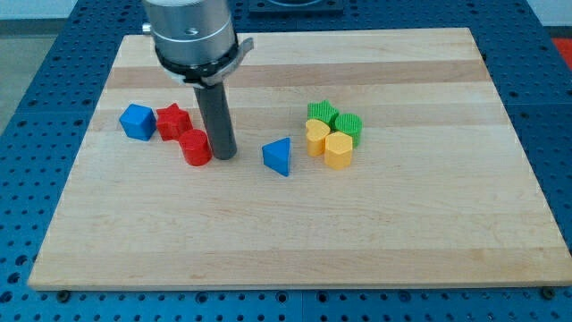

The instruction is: Move the blue triangle a bit right

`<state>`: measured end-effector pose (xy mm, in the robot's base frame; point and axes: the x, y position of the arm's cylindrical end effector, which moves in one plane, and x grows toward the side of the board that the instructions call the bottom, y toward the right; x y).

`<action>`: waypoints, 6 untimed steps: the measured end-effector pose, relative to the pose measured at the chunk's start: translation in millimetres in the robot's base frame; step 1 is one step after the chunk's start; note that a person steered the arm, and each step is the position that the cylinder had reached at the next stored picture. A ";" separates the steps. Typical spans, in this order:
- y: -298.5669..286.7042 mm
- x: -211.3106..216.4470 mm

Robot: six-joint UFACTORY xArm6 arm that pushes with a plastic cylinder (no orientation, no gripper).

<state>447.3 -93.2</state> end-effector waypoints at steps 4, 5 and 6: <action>68.6 24.3; 62.9 24.3; 62.0 28.0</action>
